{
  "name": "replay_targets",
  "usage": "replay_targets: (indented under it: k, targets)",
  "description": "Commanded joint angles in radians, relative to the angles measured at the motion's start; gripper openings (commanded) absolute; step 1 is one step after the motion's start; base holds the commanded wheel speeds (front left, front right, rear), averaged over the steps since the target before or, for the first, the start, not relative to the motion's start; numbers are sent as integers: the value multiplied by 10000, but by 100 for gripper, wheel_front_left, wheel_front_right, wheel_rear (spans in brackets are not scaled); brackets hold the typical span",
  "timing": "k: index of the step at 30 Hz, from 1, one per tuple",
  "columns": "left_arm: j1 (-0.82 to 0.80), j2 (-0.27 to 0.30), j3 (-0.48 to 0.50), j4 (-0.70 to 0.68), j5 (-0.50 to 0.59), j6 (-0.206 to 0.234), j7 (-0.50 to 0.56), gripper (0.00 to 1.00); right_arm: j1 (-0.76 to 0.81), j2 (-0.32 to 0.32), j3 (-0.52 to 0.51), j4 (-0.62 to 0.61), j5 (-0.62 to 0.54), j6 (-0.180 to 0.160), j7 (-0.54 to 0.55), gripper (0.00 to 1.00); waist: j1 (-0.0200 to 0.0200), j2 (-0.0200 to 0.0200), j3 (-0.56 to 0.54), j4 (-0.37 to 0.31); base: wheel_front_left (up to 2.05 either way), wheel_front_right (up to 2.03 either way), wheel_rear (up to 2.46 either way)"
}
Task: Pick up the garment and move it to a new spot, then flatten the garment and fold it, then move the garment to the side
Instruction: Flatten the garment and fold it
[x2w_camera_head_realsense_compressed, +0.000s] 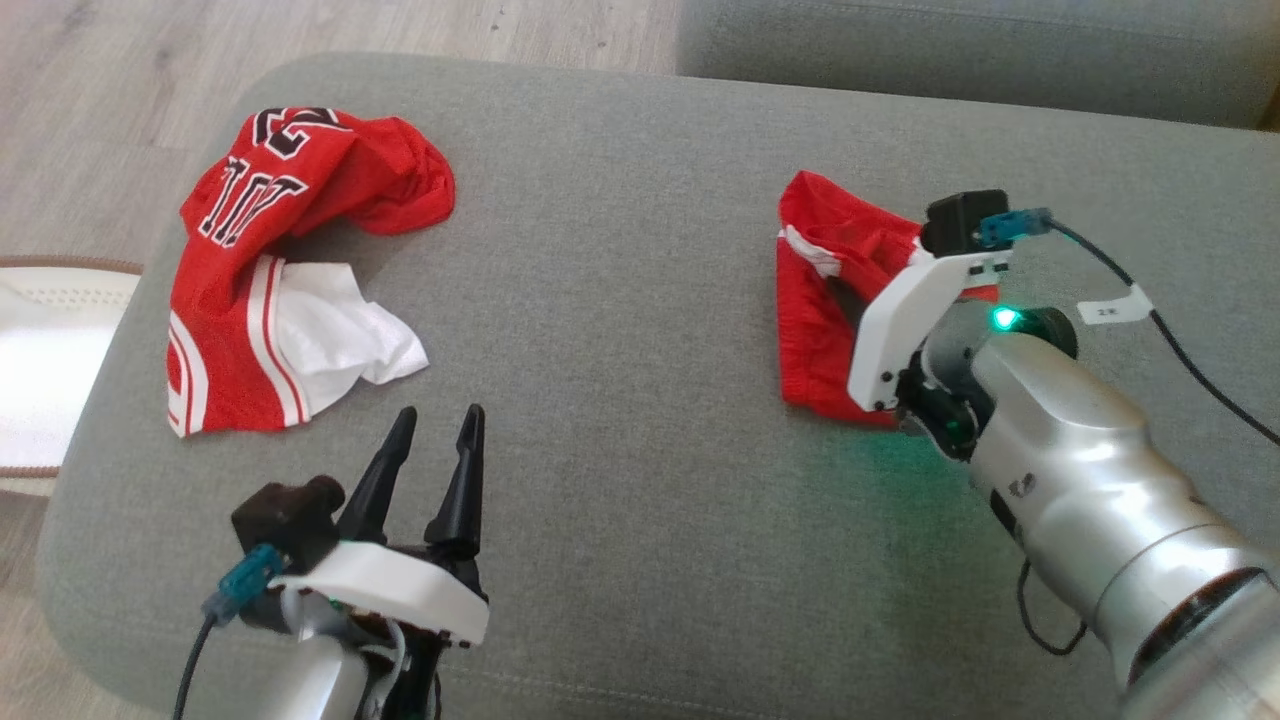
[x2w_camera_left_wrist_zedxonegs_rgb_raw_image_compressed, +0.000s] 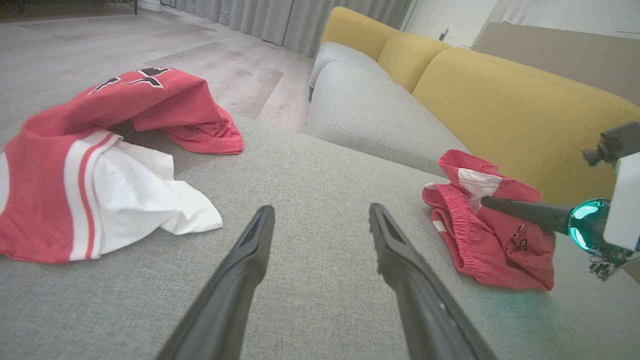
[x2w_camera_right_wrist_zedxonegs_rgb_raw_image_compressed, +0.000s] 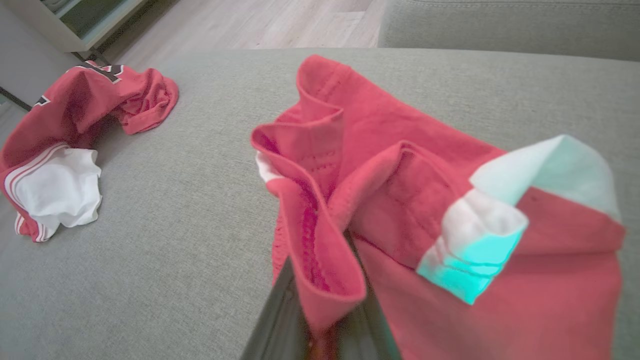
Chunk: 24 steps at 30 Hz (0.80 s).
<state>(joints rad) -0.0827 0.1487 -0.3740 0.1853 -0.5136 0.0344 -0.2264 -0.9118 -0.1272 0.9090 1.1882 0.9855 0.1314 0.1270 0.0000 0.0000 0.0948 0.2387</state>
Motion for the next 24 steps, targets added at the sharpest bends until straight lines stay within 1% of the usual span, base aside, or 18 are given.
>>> replay_targets:
  k: [1, 4, 6, 8, 11, 15, 18, 20, 21, 24]
  targets:
    - [-403, 27, 356, -261, -94, -18, -112, 100, -373, 201, 120, -269, -34, -7, -200, 100, 0, 0, 29, -23, 0, 0, 0]
    - [-454, 22, 391, -183, -111, -26, -145, 100, -334, 319, 320, -509, -30, -7, -442, 100, 0, 0, 19, -141, 0, 0, 0]
    - [-446, 27, 416, -131, -120, -14, -163, 100, -226, 353, 493, -877, 45, -7, -554, 100, 0, 0, -61, -266, 0, 0, 0]
    - [-409, 37, 444, -85, -131, 5, -179, 100, -127, 255, 699, -1277, 81, -7, -729, 100, 0, 0, -175, -411, 0, 0, 0]
    - [-309, 52, 501, -97, -149, 57, -203, 100, 8, -34, 892, -2061, 215, -7, -1268, 100, 0, 0, -354, -670, 0, 0, 0]
    - [-153, 87, 553, -170, -172, 115, -224, 100, 261, -637, 961, -3291, 581, -7, -1970, 100, 0, 0, -520, -1035, 0, 0, 0]
    - [-71, 89, 553, -247, -183, 139, -235, 100, 416, -1318, 715, -3950, 745, -7, -2725, 100, 0, 0, -562, -1229, 0, 0, 0]
    - [-30, 84, 548, -289, -188, 153, -242, 100, 534, -1814, 391, -4034, 685, -7, -3276, 100, 0, 0, -580, -1305, 0, 0, 0]
    - [7, 75, 537, -317, -192, 160, -248, 100, 716, -2255, -20, -3871, 478, -7, -3621, 100, 0, 0, -613, -1333, 0, 0, 0]
    - [63, 53, 539, -355, -212, 168, -261, 100, 1152, -2608, -720, -3608, 109, -7, -3838, 100, 0, 0, -631, -1338, 0, 0, 0]
